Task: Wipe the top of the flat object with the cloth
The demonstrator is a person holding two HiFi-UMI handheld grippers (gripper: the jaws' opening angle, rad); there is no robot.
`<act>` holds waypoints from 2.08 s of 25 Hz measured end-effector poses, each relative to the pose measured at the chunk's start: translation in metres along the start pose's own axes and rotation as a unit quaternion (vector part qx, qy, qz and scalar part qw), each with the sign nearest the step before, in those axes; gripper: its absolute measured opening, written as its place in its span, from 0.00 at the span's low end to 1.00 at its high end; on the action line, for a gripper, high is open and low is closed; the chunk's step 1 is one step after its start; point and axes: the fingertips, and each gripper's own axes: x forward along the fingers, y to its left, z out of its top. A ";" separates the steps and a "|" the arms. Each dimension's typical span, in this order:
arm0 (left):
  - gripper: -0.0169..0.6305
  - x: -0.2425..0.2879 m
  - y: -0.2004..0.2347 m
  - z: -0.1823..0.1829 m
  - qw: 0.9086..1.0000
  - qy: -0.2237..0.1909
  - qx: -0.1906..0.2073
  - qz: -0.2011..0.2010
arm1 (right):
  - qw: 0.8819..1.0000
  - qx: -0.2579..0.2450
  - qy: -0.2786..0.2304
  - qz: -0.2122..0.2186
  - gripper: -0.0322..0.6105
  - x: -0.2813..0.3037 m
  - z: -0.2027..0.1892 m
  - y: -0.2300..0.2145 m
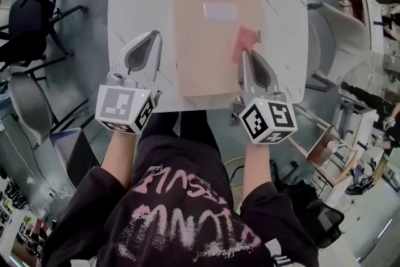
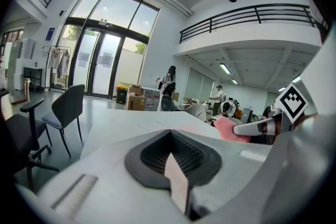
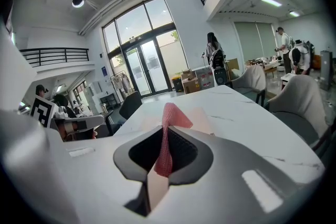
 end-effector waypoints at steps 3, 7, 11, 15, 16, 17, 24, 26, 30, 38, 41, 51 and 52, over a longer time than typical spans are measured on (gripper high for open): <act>0.03 -0.002 0.001 0.002 1.000 -0.003 -0.003 0.001 | 1.000 -0.003 -0.001 -0.001 0.12 0.000 0.004 -0.001; 0.03 -0.004 0.001 0.004 1.000 -0.005 -0.002 0.002 | 1.000 -0.015 0.001 0.014 0.12 0.010 0.011 0.006; 0.03 -0.007 0.004 0.003 1.000 -0.004 -0.003 0.006 | 0.998 -0.034 0.005 0.045 0.12 0.031 0.021 0.026; 0.03 -0.012 0.011 0.003 1.000 -0.006 0.001 0.016 | 0.995 -0.052 0.001 0.082 0.12 0.054 0.036 0.052; 0.03 -0.013 0.013 0.003 1.000 -0.006 0.001 0.019 | 0.994 -0.056 0.000 0.091 0.12 0.059 0.038 0.059; 0.03 -0.015 0.016 0.003 1.000 -0.006 0.001 0.023 | 0.993 -0.059 0.000 0.100 0.12 0.063 0.040 0.066; 0.03 -0.028 0.033 0.003 0.999 -0.008 -0.001 0.046 | 0.986 -0.069 0.014 0.154 0.12 0.092 0.037 0.116; 0.03 -0.030 0.036 0.001 0.999 -0.007 -0.002 0.051 | 0.982 -0.071 0.018 0.173 0.12 0.099 0.036 0.130; 0.03 -0.033 0.036 -0.001 0.998 -0.006 -0.004 0.057 | 0.976 -0.077 0.034 0.199 0.12 0.113 0.027 0.149; 0.03 -0.035 0.044 -0.004 0.998 -0.002 -0.005 0.064 | 0.972 -0.075 0.071 0.213 0.12 0.130 0.006 0.153; 0.03 -0.034 0.045 -0.003 0.998 -0.001 -0.004 0.064 | 0.971 -0.075 0.086 0.209 0.12 0.136 0.002 0.146; 0.03 -0.030 0.041 -0.003 0.998 0.000 0.000 0.060 | 0.977 -0.041 0.128 0.163 0.12 0.146 -0.009 0.113; 0.03 -0.029 0.041 -0.002 0.998 0.000 0.000 0.059 | 0.978 -0.037 0.131 0.156 0.12 0.145 -0.009 0.107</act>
